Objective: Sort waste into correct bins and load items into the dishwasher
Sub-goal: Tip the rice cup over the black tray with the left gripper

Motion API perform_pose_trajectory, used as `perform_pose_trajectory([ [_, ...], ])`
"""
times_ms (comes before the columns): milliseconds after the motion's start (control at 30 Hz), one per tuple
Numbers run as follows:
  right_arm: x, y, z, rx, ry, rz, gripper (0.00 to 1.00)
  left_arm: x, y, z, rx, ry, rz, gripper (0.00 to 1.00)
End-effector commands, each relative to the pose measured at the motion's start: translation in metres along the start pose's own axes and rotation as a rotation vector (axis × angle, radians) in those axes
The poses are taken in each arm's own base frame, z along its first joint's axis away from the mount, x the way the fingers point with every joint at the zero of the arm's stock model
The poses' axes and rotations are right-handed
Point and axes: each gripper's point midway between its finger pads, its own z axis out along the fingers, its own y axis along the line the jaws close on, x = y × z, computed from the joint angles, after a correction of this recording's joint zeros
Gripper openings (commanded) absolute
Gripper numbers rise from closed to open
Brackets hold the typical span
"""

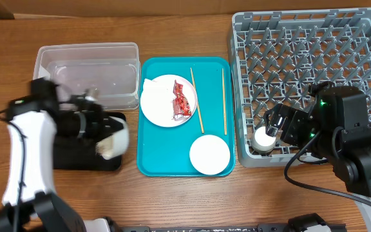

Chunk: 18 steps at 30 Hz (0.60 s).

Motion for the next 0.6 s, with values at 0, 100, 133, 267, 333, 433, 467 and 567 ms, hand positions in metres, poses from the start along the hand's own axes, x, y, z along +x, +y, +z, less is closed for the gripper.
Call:
perform_pose_trajectory([
  [0, -0.004, 0.003, -0.005, -0.007, -0.02, -0.009, 1.0, -0.017, -0.004, -0.009, 0.222, -0.027, 0.12, 0.04],
  [100, -0.004, 0.003, -0.005, -0.007, -0.02, -0.009, 1.0, -0.033, 0.006, -0.013, 0.344, -0.062, 0.114, 0.04],
  [133, -0.004, 0.003, -0.005, -0.007, -0.02, -0.009, 1.0, -0.038, 0.009, -0.013, 0.382, -0.072, 0.101, 0.04],
  [267, -0.004, 0.003, -0.005, -0.007, -0.02, -0.009, 1.0, -0.047, 0.008, -0.023, 0.548, -0.122, 0.061, 0.04],
  [333, -0.004, 0.003, -0.005, -0.007, -0.02, -0.009, 1.0, -0.048, 0.006, -0.03, 0.588, -0.147, 0.056, 0.04],
  [433, -0.004, 0.003, -0.005, -0.007, -0.02, -0.009, 1.0, -0.049, 0.008, -0.036, 0.597, -0.164, 0.04, 0.05],
  [467, -0.004, 0.003, -0.005, -0.007, -0.02, -0.009, 1.0, -0.049, 0.009, -0.037, 0.597, -0.167, 0.036, 0.04],
  [567, -0.003, 0.003, -0.005, -0.007, -0.02, -0.009, 1.0, -0.051, 0.012, -0.037, 0.588, -0.184, 0.059, 0.04],
])
